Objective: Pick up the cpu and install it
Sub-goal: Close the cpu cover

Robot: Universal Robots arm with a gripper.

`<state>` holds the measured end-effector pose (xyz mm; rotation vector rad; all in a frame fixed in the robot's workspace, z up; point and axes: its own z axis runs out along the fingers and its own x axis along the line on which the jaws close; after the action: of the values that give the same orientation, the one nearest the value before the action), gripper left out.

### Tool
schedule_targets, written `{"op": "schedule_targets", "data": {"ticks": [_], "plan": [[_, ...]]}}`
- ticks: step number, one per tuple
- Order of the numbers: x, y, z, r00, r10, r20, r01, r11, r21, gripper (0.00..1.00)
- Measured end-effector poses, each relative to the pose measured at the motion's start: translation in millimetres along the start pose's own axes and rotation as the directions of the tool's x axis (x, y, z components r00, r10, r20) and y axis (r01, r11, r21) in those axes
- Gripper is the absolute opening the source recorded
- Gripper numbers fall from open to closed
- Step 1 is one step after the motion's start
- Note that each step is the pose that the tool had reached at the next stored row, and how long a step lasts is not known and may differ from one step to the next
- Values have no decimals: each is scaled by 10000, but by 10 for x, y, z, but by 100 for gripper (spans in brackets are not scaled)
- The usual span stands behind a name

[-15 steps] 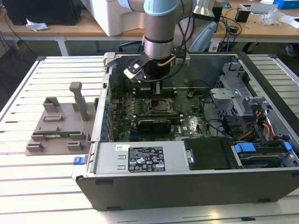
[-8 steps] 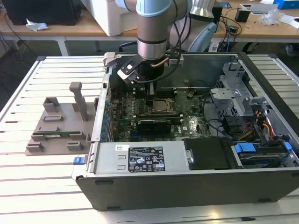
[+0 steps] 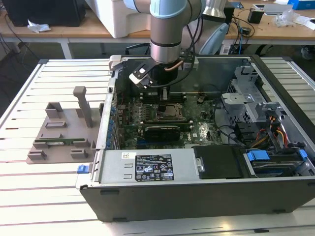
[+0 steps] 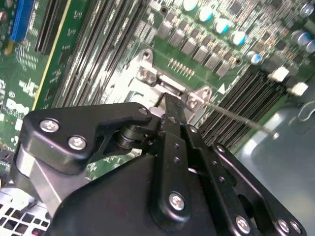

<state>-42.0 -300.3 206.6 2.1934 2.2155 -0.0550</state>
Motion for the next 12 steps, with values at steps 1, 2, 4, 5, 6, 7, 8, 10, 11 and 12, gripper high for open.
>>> {"op": "schedule_targets", "data": {"ticks": [1, 2, 4, 5, 6, 7, 8, 10, 11, 12], "plan": [[-1, 25, -6, 10000, -1, -4, 1, 10000, 1, 11], [-1, 46, -23, 10000, -1, -7, 1, 10000, 3, 11], [-2, 115, -50, 10000, -2, -7, 2, 10000, 30, 11], [-4, 132, -58, 10000, -3, -5, 3, 10000, 39, 11], [-5, 155, -76, 10000, -4, -6, 4, 10000, 46, 11], [-6, 171, -111, 10000, -3, -6, 3, 10000, 50, 11], [-7, 180, -147, 10000, -4, -7, 4, 10000, 51, 11], [-10, 185, -205, 10000, -3, -6, 3, 10000, 52, 11], [-14, 187, -296, 10000, -2, -6, 2, 10000, 52, 11], [-17, 188, -372, 10000, -3, -6, 3, 10000, 51, 11]]}}
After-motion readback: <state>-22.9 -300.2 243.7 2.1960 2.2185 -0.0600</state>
